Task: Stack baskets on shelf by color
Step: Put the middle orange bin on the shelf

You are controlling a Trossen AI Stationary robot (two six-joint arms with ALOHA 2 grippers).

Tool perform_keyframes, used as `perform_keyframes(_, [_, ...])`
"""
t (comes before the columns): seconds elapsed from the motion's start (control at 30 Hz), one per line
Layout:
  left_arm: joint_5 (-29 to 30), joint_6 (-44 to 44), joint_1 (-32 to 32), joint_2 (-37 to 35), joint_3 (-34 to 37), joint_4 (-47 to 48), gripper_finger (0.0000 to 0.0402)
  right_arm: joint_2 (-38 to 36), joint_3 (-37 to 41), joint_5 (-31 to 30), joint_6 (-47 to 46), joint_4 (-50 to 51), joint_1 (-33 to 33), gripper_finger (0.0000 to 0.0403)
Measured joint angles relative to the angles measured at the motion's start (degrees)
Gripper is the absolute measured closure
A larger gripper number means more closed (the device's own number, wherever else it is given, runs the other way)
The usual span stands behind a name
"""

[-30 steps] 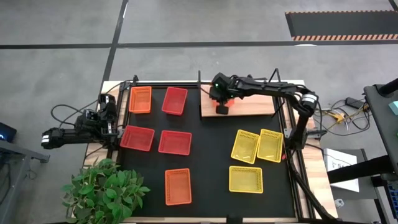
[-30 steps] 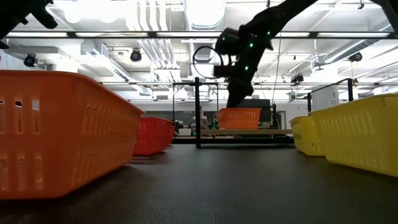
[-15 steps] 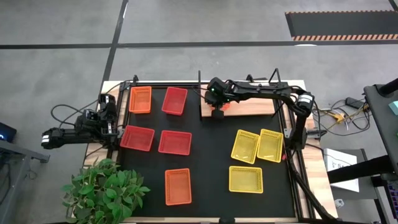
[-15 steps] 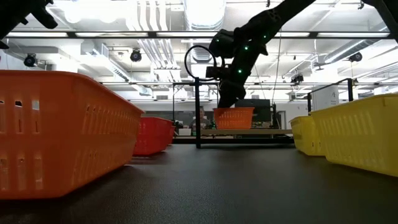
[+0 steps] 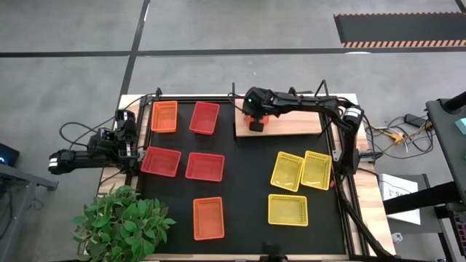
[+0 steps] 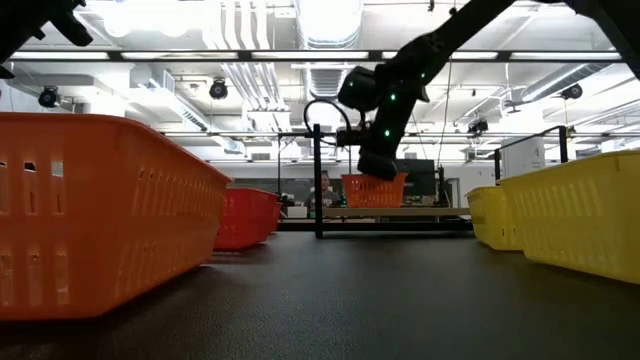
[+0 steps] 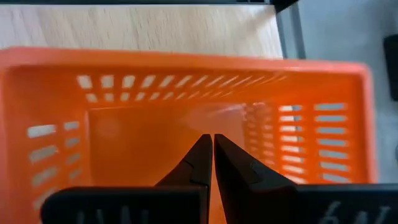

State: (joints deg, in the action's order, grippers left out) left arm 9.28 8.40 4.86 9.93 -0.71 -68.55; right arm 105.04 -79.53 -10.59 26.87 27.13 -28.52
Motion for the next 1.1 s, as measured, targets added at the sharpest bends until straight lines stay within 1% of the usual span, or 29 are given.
perform_keyframes(0.13, [-0.02, 0.01, 0.0, 0.02, 0.0, -0.01, 0.0402, 1.72, 0.0, 4.04, 0.05, -2.26, -0.43, 0.0392])
perform_keyframes(0.33, [-0.01, 0.06, 0.0, 0.02, 0.0, 0.0, 0.0402, 1.88, 0.0, 5.18, 0.99, -3.18, -0.13, 0.0392])
perform_keyframes(0.5, [-0.02, 1.4, -0.01, 0.02, 0.0, 0.0, 0.0402, 1.61, 0.02, 9.07, 3.81, -3.82, 0.41, 0.0392])
perform_keyframes(0.7, [-0.02, 1.44, 0.0, 0.02, 0.0, 0.0, 0.0402, 1.03, 0.02, 9.12, 5.28, -3.39, 1.16, 0.0392])
perform_keyframes(0.9, [-0.02, 1.46, -0.02, 0.02, 0.0, 0.01, 0.0402, -2.59, 0.02, 9.08, 2.83, -0.32, 1.16, 0.0392])
perform_keyframes(1.1, [-0.02, 2.78, -0.01, 0.02, 0.0, 0.02, 0.0402, -9.42, 0.02, 8.23, -0.53, 7.79, 1.04, 0.0392])
